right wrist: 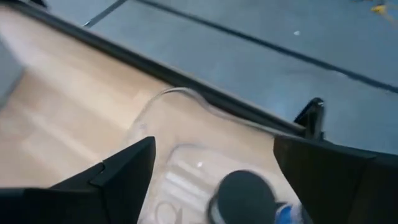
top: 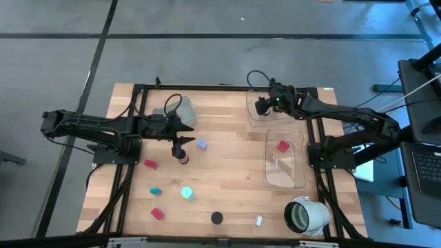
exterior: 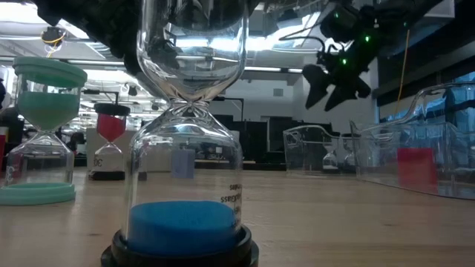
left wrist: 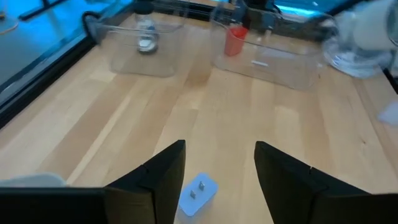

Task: Pick & Place Office items
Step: Put the purple charger adapter into the bottom transparent bin

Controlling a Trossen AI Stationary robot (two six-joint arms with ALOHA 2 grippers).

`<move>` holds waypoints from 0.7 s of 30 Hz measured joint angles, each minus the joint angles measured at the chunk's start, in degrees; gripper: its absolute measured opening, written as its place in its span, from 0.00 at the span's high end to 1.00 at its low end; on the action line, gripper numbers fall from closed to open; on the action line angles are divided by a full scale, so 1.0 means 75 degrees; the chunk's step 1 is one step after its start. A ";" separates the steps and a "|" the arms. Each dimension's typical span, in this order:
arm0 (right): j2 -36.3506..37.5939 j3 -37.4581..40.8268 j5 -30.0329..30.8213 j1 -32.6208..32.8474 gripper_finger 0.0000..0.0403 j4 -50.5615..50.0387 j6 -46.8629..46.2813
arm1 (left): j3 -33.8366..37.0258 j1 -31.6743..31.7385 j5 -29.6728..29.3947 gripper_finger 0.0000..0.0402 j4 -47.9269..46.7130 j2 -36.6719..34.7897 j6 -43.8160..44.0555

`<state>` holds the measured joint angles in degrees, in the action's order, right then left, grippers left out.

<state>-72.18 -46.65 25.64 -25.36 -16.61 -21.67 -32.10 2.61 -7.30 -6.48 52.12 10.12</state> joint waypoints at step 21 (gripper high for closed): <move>0.0000 -0.0359 -0.0139 0.1898 0.19 -0.0537 -0.0251 | 0.0000 -0.0895 0.0189 0.37 0.1988 0.2731 -0.2681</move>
<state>-72.18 -49.34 24.60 -11.13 -20.64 -23.55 -32.10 -4.10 -5.88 8.43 72.60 -9.99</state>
